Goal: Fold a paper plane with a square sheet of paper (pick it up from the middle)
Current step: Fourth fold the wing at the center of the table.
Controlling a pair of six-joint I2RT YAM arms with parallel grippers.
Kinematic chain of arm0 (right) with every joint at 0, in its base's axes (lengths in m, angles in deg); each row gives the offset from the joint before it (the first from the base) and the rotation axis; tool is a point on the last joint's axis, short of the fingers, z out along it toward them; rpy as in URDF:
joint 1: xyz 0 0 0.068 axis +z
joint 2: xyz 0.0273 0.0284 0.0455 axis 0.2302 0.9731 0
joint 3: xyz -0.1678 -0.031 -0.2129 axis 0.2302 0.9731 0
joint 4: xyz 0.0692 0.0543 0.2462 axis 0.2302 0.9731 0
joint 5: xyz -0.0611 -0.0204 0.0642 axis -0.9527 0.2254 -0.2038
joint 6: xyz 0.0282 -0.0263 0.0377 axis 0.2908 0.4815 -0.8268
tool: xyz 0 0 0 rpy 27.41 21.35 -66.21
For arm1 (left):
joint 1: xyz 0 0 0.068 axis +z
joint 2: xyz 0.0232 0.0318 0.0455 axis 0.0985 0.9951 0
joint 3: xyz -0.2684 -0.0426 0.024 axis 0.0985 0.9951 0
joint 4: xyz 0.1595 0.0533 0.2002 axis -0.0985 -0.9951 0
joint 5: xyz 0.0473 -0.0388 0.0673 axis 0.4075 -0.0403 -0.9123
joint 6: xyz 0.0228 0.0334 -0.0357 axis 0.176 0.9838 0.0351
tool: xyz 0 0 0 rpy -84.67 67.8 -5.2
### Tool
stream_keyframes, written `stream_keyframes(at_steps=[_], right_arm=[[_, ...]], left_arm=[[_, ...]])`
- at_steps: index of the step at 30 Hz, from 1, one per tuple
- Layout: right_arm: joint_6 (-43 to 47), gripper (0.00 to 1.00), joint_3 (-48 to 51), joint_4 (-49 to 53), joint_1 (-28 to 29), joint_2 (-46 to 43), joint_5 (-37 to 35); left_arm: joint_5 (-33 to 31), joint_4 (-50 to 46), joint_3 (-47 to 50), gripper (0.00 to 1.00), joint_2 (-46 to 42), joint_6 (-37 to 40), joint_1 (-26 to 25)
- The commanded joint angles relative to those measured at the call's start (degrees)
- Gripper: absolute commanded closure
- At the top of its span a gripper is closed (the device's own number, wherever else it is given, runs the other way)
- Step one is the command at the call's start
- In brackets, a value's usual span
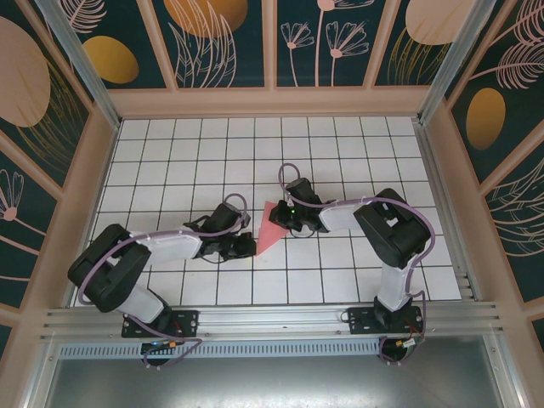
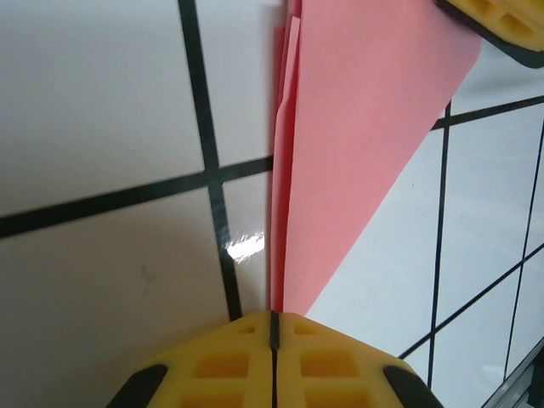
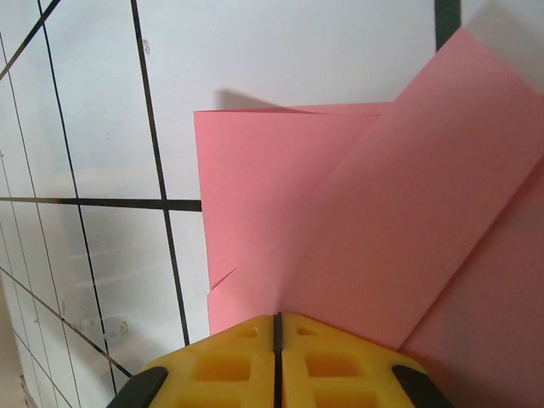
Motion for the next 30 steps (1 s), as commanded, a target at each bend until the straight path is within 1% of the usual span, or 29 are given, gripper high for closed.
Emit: stream_keyframes(at_steps=[1,5,9,12,15,19,22,25,27,30], right_arm=[[3.4,0.89,0.2,5.6,0.4,3.5,-2.7],[8.0,0.88,-0.1,6.5,0.8,2.9,-2.0],[16.7,0.87,-0.3,8.6,1.4,1.6,0.1],[21.8,0.86,-1.2,10.8,1.3,0.7,2.1],[24.2,0.85,-2.8,12.1,1.3,-1.0,3.4],[24.1,0.82,-4.3,12.4,1.4,-4.4,3.3],[22.7,0.79,-3.8,12.8,1.5,-7.8,0.1],[20.4,0.75,-1.7,13.2,1.3,-11.8,-4.6],[17.4,0.71,0.7,13.2,0.8,-14.9,-7.8],[11.9,0.69,5.2,12.0,-1.0,-18.6,-10.1]], left_arm=[[-4.2,-2.0,0.3,0.92,-4.9,-2.1,-0.4],[-9.7,-3.0,0.2,0.91,-10.0,-3.5,-0.4],[-15.1,-4.1,0.3,0.89,-13.6,-4.8,-0.2],[-16.9,-3.5,0.2,0.86,-14.5,-5.8,-0.1],[-17.1,-2.3,-0.5,0.84,-13.5,-6.2,0.1],[-17.1,-2.4,-2.7,0.83,-10.6,-6.6,0.1],[-16.4,-1.7,-4.3,0.81,-8.6,-6.5,0.2],[-15.8,-1.3,-6.1,0.76,-6.7,-5.7,0.2],[-15.4,-2.1,-8.0,0.75,-5.2,-4.5,0.2],[-14.8,-2.9,-10.1,0.67,-2.9,-3.1,0.2]])
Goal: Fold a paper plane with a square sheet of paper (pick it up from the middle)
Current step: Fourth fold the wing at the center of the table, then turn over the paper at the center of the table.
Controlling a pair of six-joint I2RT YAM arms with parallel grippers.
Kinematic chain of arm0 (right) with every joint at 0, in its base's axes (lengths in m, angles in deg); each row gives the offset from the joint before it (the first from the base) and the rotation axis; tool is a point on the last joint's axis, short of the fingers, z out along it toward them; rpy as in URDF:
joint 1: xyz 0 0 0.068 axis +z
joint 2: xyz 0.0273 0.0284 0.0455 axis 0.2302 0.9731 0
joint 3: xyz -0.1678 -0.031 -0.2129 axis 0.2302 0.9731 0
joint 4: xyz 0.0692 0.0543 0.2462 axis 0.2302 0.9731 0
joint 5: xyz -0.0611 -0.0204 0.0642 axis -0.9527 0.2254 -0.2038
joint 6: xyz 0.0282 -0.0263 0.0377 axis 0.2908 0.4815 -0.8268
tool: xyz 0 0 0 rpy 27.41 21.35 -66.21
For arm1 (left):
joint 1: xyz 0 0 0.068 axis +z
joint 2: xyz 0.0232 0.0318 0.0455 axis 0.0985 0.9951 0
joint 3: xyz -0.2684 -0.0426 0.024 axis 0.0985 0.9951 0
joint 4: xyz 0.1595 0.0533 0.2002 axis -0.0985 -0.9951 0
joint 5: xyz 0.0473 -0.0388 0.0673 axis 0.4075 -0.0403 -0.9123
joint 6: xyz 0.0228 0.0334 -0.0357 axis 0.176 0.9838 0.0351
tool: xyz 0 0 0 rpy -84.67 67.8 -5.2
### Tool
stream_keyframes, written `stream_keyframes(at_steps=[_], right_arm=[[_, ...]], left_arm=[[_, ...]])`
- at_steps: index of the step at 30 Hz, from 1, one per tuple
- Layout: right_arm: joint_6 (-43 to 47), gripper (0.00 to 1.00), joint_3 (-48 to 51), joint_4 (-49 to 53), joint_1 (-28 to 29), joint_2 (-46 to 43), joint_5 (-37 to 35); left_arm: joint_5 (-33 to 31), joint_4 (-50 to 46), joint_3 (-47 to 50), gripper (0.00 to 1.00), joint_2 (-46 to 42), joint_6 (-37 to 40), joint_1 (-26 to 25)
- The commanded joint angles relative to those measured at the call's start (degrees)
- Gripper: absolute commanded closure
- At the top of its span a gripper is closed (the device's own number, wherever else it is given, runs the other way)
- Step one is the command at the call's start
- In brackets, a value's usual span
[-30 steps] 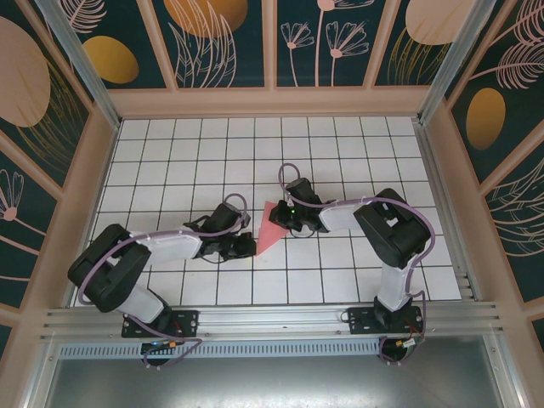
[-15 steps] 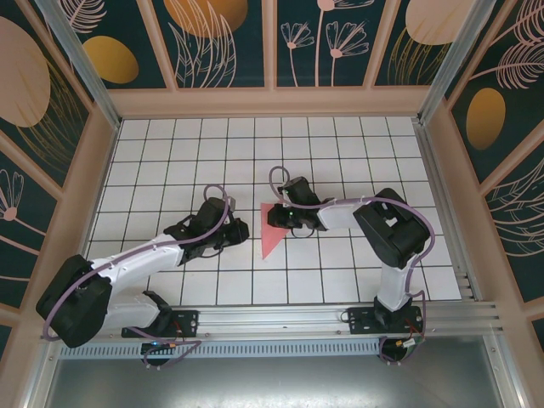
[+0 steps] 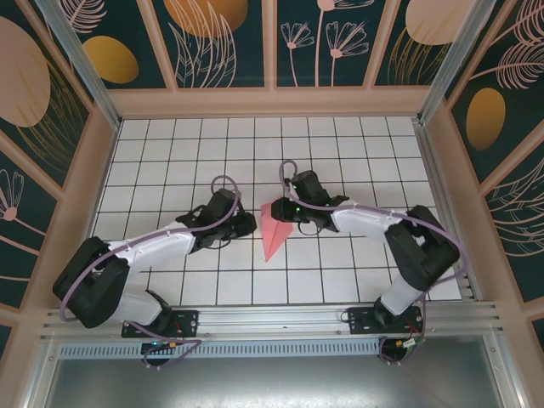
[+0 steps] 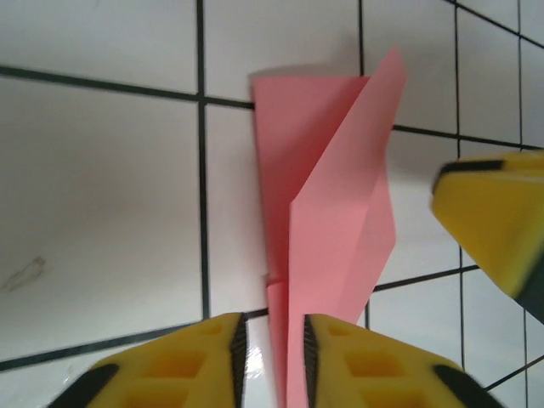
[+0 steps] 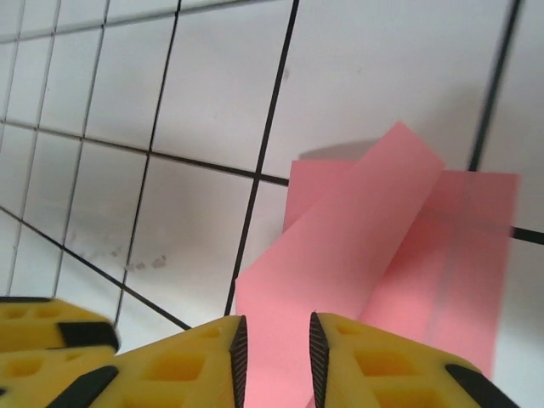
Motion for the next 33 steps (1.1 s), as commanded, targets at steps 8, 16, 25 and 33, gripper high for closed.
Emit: stream_keyframes(at_steps=[8,16,25,33], right_arm=[[-19.0,0.60,15.8,-11.1,-6.5,-6.6,2.7],[-20.2,0.57,14.4,-11.2,-5.8,-3.6,4.7],[-20.3,0.58,11.1,-10.8,-4.2,1.2,6.1],[-20.1,0.58,10.2,-7.5,-4.1,1.9,3.4]], left_arm=[[5.5,-0.5,-7.4,0.59,7.8,4.9,0.4],[3.6,-4.8,-11.5,0.64,14.6,6.2,0.4],[4.8,-4.0,-11.8,0.64,16.7,6.6,0.4],[5.4,-4.0,-12.7,0.65,20.7,7.4,0.4]])
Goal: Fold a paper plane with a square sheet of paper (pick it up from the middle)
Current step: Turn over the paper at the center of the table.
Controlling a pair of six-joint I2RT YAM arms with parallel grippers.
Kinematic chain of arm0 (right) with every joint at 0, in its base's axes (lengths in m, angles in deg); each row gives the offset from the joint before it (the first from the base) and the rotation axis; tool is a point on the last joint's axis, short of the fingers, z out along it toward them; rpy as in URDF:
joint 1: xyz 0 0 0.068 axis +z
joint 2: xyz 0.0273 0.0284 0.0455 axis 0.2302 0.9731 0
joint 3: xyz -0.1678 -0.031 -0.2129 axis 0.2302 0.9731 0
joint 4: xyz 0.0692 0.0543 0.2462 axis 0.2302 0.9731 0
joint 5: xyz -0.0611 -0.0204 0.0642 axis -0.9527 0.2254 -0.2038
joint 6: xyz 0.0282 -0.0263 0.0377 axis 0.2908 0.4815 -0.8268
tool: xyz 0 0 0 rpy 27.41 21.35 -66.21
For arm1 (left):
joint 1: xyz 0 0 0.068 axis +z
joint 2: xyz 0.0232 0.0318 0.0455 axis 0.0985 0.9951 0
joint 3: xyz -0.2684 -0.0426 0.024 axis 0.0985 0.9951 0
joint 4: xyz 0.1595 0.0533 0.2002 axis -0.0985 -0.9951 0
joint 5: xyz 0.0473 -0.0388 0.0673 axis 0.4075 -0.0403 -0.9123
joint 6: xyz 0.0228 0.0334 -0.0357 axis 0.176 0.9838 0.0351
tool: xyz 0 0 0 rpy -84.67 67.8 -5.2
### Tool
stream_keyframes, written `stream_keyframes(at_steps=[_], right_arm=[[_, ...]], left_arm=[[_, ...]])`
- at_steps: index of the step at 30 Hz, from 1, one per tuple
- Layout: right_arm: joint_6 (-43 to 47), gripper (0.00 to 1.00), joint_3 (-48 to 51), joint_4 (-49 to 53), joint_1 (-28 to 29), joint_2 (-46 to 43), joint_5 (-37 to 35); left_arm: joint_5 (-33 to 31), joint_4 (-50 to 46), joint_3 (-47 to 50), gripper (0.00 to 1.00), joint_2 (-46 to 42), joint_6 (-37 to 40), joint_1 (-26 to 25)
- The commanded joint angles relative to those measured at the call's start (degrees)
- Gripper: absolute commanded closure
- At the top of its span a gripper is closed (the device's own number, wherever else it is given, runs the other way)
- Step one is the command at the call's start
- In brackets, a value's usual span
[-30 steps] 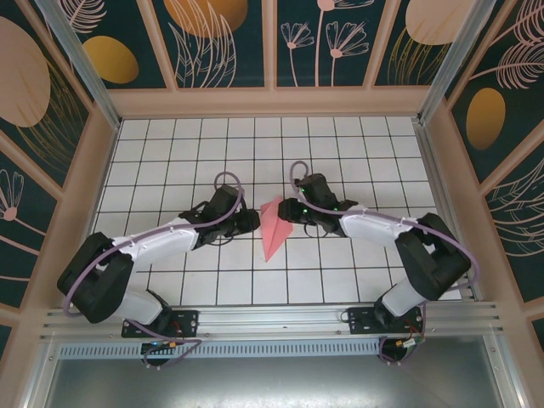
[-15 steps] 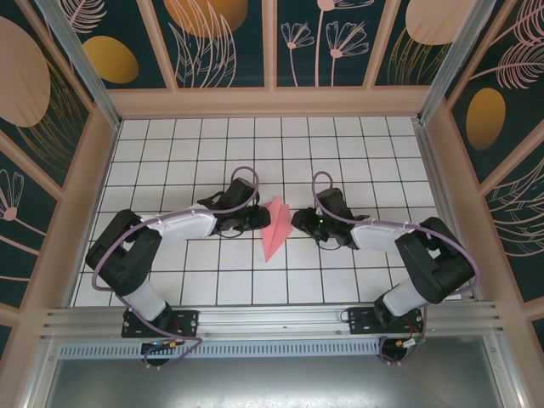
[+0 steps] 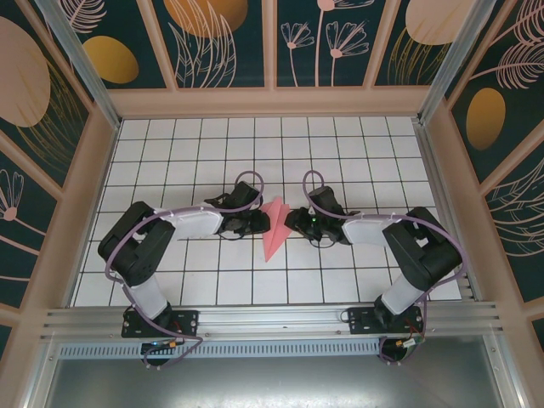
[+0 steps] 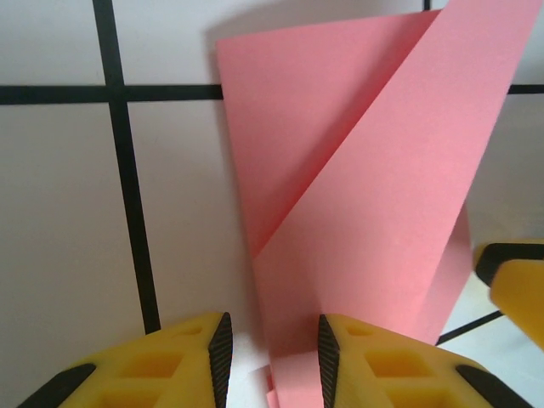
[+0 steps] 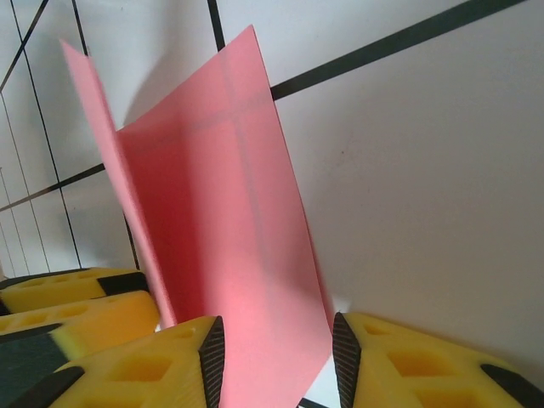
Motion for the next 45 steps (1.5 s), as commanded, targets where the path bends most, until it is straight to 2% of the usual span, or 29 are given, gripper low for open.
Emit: stream_keyframes(at_steps=[1,7,25,45], right_arm=[[-0.3,0.59,-1.6,1.6,0.2,0.8,-1.0],[-1.2,0.59,-2.3,-0.9,0.3,3.4,2.4],[-3.0,0.59,-4.3,-6.5,0.6,5.2,5.5],[-2.5,0.55,-5.7,-14.7,1.2,8.9,10.3]], left_arm=[[0.9,-1.0,-1.4,0.65,1.4,1.5,0.4],[1.2,-1.0,-1.5,0.66,2.5,1.7,0.4],[2.1,-0.1,-0.5,0.75,3.4,1.4,0.4],[2.0,0.9,1.5,0.76,2.2,0.4,0.4]])
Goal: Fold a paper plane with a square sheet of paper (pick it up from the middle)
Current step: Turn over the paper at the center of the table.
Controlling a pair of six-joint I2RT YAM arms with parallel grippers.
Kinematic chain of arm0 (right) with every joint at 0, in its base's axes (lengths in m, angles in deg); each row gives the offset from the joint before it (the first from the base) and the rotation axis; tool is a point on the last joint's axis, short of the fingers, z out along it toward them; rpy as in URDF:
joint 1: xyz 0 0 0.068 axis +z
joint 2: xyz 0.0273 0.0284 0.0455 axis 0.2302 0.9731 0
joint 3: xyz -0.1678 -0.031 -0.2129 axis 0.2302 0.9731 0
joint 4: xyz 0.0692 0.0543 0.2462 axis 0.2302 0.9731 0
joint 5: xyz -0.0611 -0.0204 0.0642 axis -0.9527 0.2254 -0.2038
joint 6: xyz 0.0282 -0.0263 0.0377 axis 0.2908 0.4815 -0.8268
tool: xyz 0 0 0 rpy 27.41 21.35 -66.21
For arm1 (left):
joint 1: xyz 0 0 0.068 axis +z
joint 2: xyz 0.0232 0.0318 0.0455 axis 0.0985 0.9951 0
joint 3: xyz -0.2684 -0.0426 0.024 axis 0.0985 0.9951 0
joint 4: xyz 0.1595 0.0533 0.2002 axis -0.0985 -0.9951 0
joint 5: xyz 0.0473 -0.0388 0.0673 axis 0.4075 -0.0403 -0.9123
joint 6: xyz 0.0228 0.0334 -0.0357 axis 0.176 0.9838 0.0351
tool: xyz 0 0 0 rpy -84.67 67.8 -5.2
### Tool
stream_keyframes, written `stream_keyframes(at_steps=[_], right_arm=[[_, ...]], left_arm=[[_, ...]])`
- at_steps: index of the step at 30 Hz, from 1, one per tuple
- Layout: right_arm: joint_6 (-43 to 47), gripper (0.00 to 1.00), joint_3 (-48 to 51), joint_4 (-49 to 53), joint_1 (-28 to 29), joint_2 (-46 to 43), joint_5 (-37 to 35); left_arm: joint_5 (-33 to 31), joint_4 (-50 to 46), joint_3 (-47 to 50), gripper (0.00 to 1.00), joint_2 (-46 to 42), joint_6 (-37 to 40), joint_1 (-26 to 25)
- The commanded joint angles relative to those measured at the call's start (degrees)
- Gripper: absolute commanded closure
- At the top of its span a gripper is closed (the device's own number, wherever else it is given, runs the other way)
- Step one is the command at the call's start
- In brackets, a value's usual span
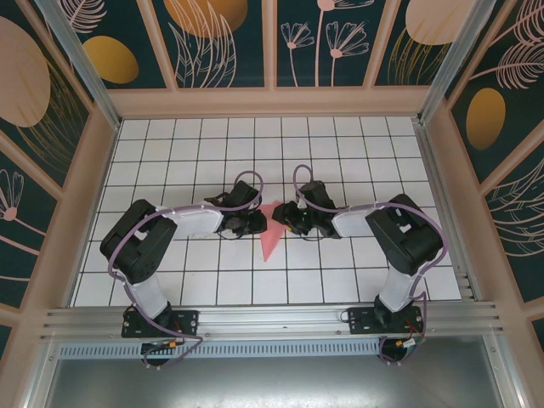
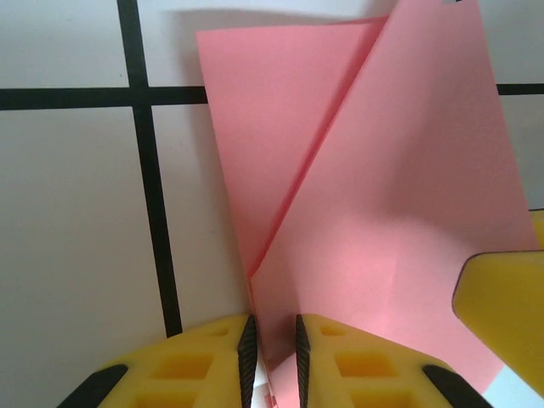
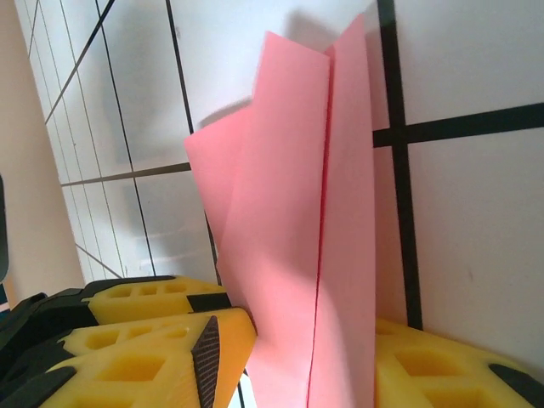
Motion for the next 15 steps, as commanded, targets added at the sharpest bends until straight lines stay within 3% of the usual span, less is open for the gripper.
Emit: stream_keyframes(at_steps=[1,6,10,15], right_arm=[[0.2,0.55,-0.9,-5.6,0.6,0.1,1.8],[1.3,0.55,-1.7,-5.0,0.7,0.9,1.5],[1.5,0.65,-2.0,-4.4,0.9,2.1,0.5],[2.5,0.69,-3.0,-4.9,1.5,3.5,1.0]], left_arm=[[1.2,1.3,1.9,0.76,1.3,-0.5,-0.4],[1.0,1.5,2.3,0.76,0.7,-0.7,-0.4],[1.0,1.7,2.5,0.76,0.2,-1.0,-0.4],[1.0,2.3,2.9,0.76,-0.4,-1.3,-0.4]])
